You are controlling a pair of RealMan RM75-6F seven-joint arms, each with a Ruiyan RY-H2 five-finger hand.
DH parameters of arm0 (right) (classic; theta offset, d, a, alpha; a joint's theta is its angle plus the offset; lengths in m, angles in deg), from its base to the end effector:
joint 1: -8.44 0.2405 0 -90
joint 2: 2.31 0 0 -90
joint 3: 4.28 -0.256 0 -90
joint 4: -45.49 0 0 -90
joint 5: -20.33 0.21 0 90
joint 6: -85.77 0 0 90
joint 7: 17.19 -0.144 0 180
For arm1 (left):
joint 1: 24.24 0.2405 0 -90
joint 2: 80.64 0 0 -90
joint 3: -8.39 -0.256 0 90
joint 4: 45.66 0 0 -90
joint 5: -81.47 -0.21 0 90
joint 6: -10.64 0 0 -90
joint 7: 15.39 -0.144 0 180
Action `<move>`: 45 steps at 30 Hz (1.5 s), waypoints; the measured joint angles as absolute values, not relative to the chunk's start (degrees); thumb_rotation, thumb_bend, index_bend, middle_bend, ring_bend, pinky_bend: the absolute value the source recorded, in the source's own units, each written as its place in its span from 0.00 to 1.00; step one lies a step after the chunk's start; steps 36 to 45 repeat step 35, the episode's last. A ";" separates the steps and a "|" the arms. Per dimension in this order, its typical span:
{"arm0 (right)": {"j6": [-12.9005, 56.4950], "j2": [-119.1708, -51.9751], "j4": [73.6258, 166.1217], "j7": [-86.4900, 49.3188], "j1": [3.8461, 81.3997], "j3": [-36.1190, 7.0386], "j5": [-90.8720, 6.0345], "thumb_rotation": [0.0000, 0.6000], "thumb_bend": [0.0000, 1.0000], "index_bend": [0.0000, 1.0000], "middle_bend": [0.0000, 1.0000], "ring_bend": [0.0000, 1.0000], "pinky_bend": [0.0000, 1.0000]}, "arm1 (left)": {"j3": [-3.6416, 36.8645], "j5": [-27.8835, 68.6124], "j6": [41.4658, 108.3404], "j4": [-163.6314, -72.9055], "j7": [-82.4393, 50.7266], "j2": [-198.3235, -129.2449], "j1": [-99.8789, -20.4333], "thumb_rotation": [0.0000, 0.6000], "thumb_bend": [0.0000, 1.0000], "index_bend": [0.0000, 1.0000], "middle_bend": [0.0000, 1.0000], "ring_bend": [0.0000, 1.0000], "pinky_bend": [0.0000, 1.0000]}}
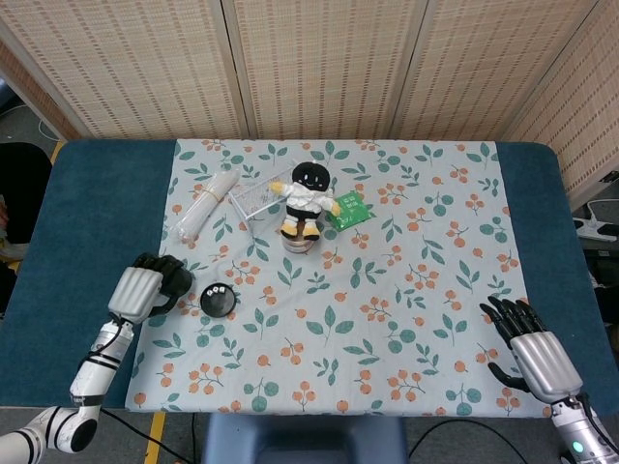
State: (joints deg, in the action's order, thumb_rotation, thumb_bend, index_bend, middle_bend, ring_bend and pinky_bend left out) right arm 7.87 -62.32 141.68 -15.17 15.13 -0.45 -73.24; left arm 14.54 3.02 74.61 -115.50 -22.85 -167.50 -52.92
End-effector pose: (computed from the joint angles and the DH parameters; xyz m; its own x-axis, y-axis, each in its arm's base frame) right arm -0.2984 -0.1602 0.1375 0.4592 -0.2197 0.8608 -0.8869 -0.1690 0.4300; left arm -0.2660 0.3194 0.0288 0.5171 0.1293 0.8461 0.8435 -0.2449 -0.4781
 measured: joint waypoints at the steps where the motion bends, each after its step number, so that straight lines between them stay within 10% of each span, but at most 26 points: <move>1: 7.97 -62.32 141.77 -15.14 15.17 -0.48 -73.11 1.00 0.18 0.00 0.00 0.00 0.00 | 14.10 3.26 73.90 -114.24 -22.62 -167.80 -52.80 1.00 0.56 0.31 0.30 0.24 0.15; 10: 7.70 -62.31 141.92 -15.11 15.10 -0.43 -73.28 1.00 0.18 0.00 0.00 0.00 0.00 | 12.15 3.91 70.95 -110.80 -25.99 -169.22 -52.82 1.00 0.42 0.00 0.00 0.00 0.11; 26: 6.27 -61.92 141.97 -15.61 14.65 -0.35 -74.13 1.00 0.18 0.00 0.00 0.00 0.00 | 11.46 -1.90 84.22 -123.56 -21.21 -161.62 -48.24 1.00 0.38 0.00 0.00 0.00 0.07; 34: 2.62 -63.06 140.80 -14.68 13.32 -1.35 -74.50 1.00 0.18 0.00 0.00 0.00 0.00 | 2.00 -8.78 100.81 -132.86 -15.10 -152.88 -33.16 1.00 0.37 0.00 0.00 0.00 0.04; 45: 2.66 -63.10 140.77 -14.74 13.32 -1.37 -74.51 1.00 0.18 0.00 0.00 0.00 0.00 | 0.98 -9.22 101.47 -133.52 -15.05 -151.87 -31.96 1.00 0.37 0.00 0.00 0.00 0.03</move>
